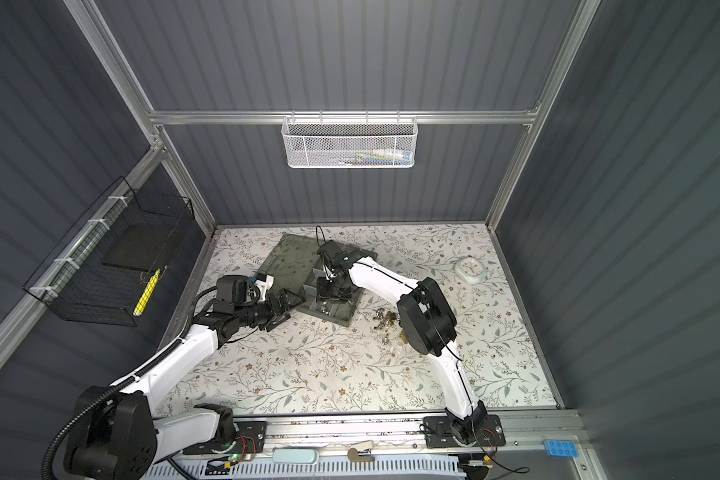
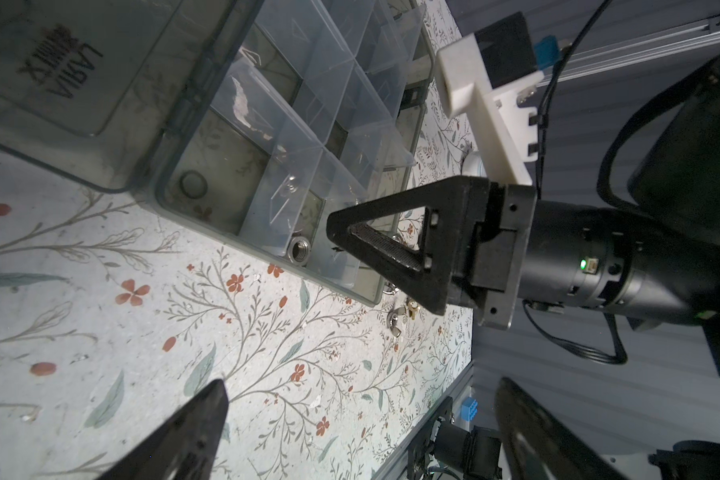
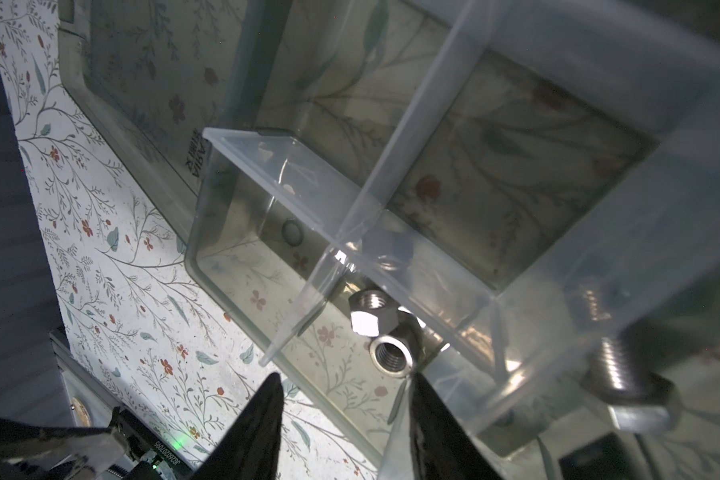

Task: Sort the screws and nuts into containers
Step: 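Lower the nut into a box compartment and open the right gripper, then withdraw the open right gripper from the box back over the pile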

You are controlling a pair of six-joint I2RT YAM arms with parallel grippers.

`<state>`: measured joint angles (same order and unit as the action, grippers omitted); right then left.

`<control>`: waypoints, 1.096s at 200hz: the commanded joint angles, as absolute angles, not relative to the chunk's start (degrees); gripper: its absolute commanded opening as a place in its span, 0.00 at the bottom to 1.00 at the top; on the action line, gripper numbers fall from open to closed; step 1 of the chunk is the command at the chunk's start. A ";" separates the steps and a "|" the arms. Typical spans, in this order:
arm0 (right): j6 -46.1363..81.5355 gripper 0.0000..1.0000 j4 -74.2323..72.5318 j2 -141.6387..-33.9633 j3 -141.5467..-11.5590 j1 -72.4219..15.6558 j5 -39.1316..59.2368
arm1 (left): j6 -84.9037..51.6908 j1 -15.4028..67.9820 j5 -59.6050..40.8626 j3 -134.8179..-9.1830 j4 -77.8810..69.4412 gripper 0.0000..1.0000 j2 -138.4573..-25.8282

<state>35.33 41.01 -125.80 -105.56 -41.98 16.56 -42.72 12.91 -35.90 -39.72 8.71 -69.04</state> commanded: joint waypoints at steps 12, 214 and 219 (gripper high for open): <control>34.22 0.56 42.70 -122.32 -106.52 -41.32 16.17 | -43.07 12.57 -37.31 -40.49 8.39 1.00 -66.89; 28.62 0.99 40.41 -95.25 -83.10 -25.59 5.76 | -42.65 33.32 -27.35 -53.63 2.66 1.00 -78.94; 28.35 0.99 40.64 -94.55 -82.24 -24.80 5.27 | -42.70 33.98 -27.18 -54.28 2.45 1.00 -79.71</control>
